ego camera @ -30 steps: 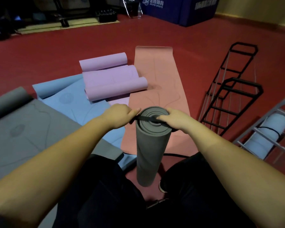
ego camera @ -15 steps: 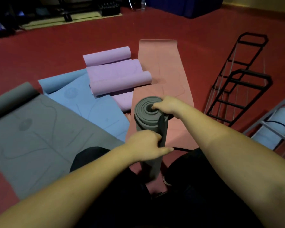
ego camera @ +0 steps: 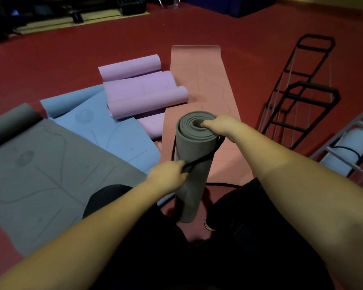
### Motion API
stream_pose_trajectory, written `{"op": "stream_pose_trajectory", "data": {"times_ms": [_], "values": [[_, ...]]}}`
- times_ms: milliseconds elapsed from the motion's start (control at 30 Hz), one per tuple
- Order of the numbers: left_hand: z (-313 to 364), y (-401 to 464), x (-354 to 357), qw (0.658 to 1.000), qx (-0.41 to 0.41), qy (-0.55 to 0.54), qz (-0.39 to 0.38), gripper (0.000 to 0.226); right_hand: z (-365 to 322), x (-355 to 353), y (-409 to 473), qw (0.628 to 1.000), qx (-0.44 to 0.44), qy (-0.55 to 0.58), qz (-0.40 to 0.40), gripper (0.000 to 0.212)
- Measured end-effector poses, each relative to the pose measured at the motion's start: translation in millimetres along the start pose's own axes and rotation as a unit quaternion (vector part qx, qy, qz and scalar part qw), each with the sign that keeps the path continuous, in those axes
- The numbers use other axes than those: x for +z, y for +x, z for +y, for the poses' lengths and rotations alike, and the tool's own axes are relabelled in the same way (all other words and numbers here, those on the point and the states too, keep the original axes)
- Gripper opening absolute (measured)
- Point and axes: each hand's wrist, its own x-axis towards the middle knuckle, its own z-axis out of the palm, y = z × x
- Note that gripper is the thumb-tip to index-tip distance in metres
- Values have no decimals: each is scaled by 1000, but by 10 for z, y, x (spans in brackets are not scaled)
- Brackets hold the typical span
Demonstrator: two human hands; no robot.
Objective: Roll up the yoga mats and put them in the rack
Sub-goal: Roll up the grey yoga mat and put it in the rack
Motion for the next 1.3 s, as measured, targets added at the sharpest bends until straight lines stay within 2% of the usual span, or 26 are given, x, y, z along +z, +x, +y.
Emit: {"op": "stream_pose_trajectory", "data": {"times_ms": [67,200,267,333,400,467,633,733,833,933,1033,1133,1233,1267,1300], "values": [[-360,50,91,999,-18,-32,3,26,79,-12,20,999,5,51,-8,38],[-714,169,106,1000,1,21,15,29,224,187,124,981,44,168,-85,82],[-827,246,84,996,29,60,63,29,353,337,236,966,41,223,-122,85],[-897,304,59,995,28,60,75,36,510,467,376,953,48,267,-134,90],[-908,348,63,999,4,37,26,40,606,588,456,947,76,284,-127,97],[-913,401,98,999,-13,34,-40,40,659,710,512,941,89,299,-128,95],[-1045,492,290,988,-32,45,-141,61,945,1092,577,915,123,364,-122,66],[-1083,558,594,975,-9,93,-204,68,1128,1385,641,904,152,385,-110,64],[-1131,621,849,961,1,123,-249,65,1418,1660,831,901,176,385,-101,67],[-1173,651,952,946,-18,148,-289,69,1590,1770,952,904,193,366,-112,82],[-1138,679,996,938,-21,162,-306,64,1497,1753,874,913,202,332,-124,78],[-1040,695,948,958,-35,68,-277,55,1413,1718,771,936,159,274,-155,53],[-956,651,873,974,-100,-118,-164,40,1404,1646,774,963,84,210,-146,35],[-942,637,849,959,-145,-216,-112,36,1427,1638,792,968,69,201,-135,32],[-914,616,819,929,-190,-312,-60,31,1449,1636,800,972,56,197,-112,30]]}}
